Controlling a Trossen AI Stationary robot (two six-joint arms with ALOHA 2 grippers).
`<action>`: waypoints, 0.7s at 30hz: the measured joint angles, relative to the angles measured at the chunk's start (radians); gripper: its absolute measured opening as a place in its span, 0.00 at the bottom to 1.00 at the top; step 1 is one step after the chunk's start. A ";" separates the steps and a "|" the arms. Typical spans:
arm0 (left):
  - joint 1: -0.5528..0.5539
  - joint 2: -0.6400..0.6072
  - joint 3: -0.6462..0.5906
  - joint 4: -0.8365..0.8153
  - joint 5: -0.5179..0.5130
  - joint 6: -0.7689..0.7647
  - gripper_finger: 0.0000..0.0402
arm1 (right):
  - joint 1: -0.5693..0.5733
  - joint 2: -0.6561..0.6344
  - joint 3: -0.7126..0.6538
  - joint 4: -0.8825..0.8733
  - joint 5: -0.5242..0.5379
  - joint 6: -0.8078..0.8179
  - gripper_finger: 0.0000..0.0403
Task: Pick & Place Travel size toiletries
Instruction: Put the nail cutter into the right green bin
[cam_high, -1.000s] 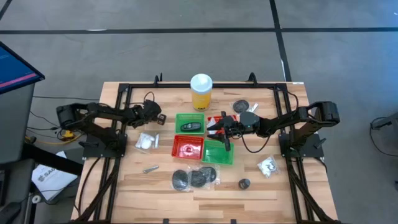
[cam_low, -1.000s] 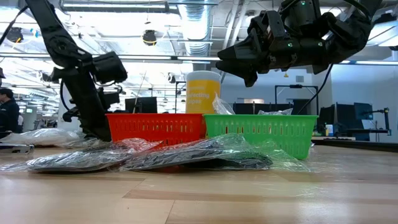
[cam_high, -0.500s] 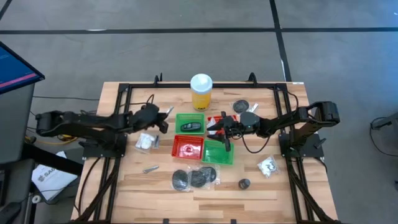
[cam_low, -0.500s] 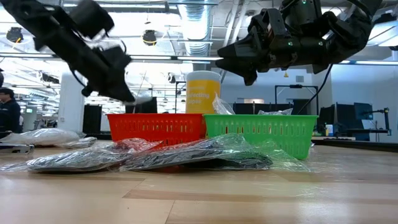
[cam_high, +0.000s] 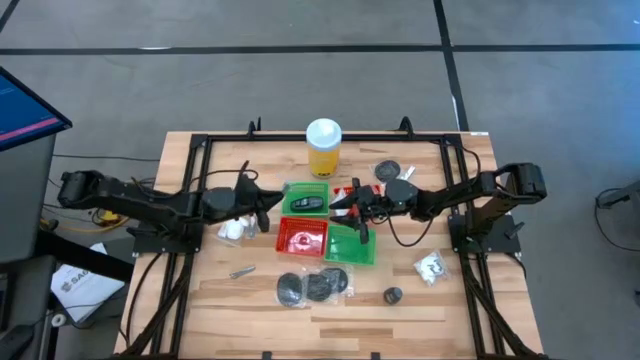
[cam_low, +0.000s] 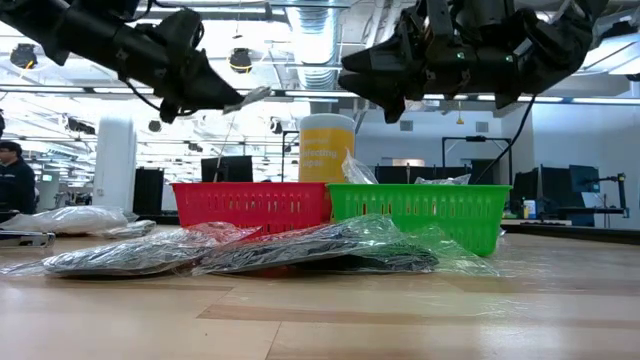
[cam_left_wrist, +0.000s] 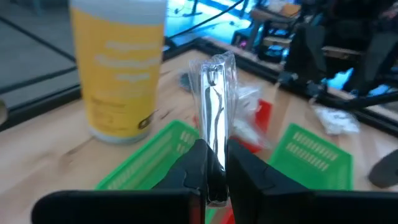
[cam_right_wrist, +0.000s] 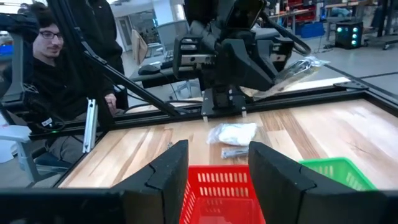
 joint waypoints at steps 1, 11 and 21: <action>-0.008 0.012 0.000 0.021 0.000 0.009 0.07 | 0.005 0.000 0.003 0.000 0.000 0.000 0.39; -0.053 0.177 0.000 0.344 0.069 0.094 0.07 | 0.016 0.000 0.031 -0.001 0.000 -0.004 0.40; -0.052 0.330 0.093 0.396 0.115 0.106 0.07 | 0.016 0.000 0.032 0.002 0.000 -0.019 0.40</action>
